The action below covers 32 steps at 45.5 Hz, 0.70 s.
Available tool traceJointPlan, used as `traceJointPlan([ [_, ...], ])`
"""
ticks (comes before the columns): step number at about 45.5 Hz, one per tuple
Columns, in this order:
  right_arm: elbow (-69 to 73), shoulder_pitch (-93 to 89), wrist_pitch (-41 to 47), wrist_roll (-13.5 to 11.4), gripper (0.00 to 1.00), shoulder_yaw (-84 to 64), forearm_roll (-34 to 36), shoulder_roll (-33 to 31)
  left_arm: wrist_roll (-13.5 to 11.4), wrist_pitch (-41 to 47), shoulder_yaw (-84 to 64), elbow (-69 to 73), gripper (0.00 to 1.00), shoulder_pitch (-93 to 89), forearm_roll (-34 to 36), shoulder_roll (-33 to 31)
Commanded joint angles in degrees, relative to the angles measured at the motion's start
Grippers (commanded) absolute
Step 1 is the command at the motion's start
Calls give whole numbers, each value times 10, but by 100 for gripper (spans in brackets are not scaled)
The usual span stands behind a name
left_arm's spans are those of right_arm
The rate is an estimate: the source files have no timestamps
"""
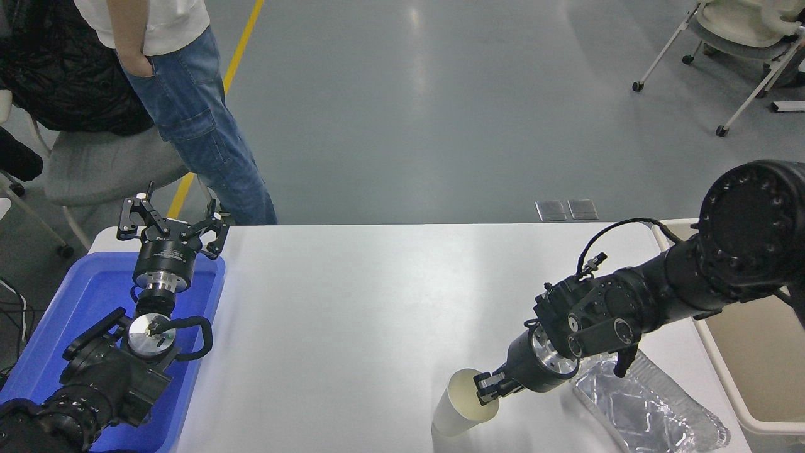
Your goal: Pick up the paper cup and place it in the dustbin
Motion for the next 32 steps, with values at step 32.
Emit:
traceJointPlan([
  [32,140,430,262,8,0,-34,3,-98,0,0,0,0,99,0,0,0],
])
